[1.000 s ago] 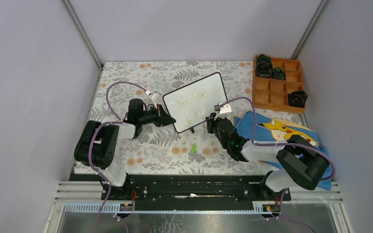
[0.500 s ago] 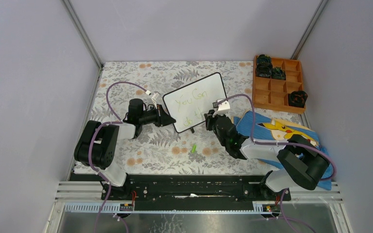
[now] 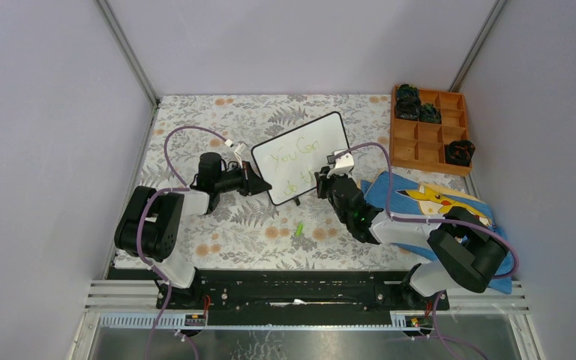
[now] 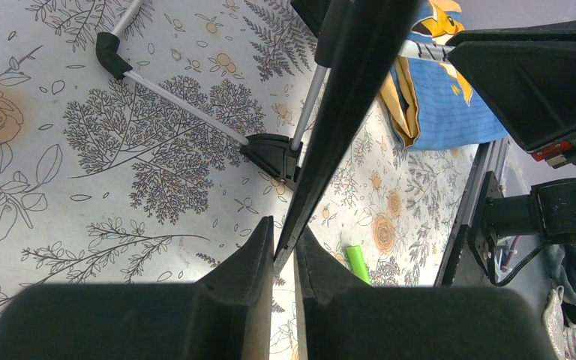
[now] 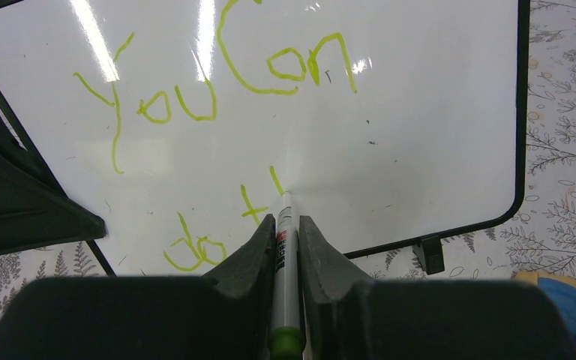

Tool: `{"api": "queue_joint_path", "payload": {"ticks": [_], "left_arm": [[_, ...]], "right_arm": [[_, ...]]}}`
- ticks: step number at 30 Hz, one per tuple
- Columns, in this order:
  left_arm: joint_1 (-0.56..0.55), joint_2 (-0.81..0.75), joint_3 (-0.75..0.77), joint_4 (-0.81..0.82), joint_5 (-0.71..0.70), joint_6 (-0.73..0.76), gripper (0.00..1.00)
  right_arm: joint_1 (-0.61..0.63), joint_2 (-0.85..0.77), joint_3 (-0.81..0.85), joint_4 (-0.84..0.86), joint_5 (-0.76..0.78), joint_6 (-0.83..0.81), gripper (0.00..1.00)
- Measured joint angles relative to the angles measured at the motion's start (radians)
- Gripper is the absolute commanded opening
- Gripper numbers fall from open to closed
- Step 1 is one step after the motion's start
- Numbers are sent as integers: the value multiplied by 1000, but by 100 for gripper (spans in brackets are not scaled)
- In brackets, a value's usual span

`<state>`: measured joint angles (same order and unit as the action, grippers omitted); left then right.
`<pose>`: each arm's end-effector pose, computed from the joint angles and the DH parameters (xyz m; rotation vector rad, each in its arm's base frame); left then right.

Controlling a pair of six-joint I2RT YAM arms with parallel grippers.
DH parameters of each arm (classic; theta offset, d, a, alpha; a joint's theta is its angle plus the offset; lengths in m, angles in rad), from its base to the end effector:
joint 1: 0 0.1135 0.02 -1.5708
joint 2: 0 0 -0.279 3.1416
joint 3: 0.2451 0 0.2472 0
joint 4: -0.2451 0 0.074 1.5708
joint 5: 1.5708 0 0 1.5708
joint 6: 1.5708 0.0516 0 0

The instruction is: Write a sentence on the whiteboard

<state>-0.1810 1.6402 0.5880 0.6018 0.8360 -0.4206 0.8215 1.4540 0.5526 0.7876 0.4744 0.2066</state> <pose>0.2961 -0.0931 0.1660 0.3133 2.0461 -1.2165 0.2233 0.2054 0.2261 -0.1599 1.6782 0.3761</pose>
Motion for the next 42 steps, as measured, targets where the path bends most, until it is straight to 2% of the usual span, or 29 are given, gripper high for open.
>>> {"api": "queue_joint_path", "payload": {"ticks": [42], "left_arm": [[-3, 0, 2, -4, -2, 4, 0]], "right_arm": [[-11, -15, -26, -38, 14, 10, 0]]}}
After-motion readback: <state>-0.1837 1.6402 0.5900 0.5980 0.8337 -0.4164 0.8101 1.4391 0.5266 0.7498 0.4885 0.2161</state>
